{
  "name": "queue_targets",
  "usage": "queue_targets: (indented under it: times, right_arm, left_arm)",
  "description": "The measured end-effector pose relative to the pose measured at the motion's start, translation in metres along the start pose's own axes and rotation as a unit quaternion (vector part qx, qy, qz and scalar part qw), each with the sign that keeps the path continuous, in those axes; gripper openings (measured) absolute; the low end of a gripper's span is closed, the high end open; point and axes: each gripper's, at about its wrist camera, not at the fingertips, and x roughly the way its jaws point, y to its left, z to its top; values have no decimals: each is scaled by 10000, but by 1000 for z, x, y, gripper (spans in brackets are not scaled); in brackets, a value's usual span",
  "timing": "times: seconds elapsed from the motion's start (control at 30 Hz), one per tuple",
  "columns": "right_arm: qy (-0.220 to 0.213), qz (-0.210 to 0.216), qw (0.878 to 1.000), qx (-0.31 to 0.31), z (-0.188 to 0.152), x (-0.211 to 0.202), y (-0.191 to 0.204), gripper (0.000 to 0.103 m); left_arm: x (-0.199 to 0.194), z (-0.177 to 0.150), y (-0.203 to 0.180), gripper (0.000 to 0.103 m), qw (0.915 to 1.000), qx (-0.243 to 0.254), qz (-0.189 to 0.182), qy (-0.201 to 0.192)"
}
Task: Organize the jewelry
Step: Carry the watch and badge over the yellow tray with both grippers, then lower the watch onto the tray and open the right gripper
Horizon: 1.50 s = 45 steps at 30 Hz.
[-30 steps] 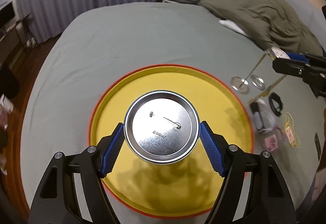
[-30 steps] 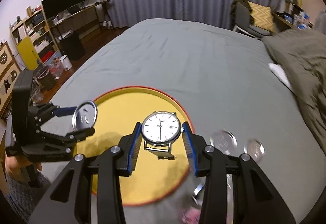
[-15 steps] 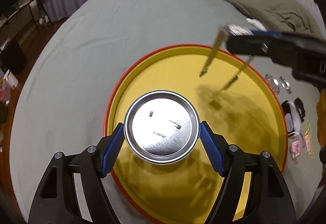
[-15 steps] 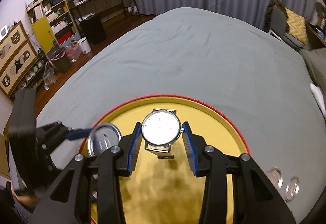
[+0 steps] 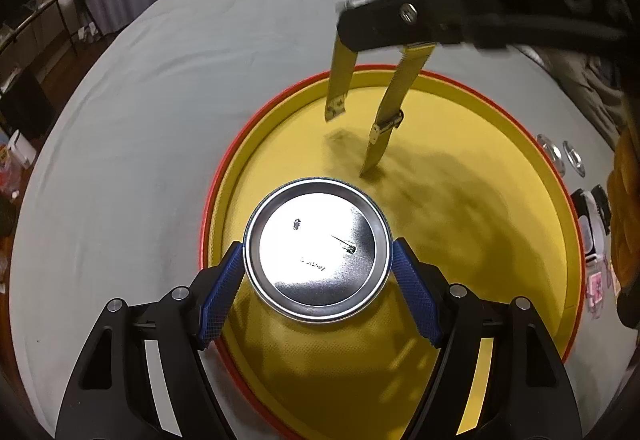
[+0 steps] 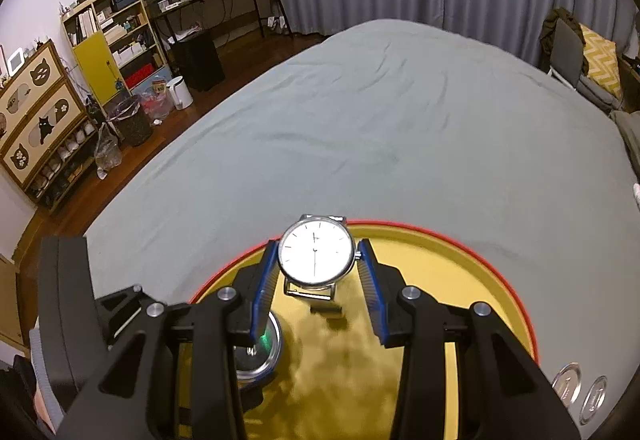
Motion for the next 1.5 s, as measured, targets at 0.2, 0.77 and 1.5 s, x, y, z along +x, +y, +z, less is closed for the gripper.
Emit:
queue_targets:
  times: [0.2, 0.77, 1.5]
  right_arm:
    - [236, 73, 9997, 78, -26, 7, -9, 38]
    - [736, -78, 9970, -213, -57, 34, -15, 38]
    - [846, -261, 9956, -317, -78, 36, -18, 52]
  left_arm:
    - [10, 2, 0, 72, 9999, 3, -31, 160]
    - [25, -1, -17, 72, 9983, 439, 291, 255]
    - [25, -4, -21, 77, 9975, 556, 367, 245]
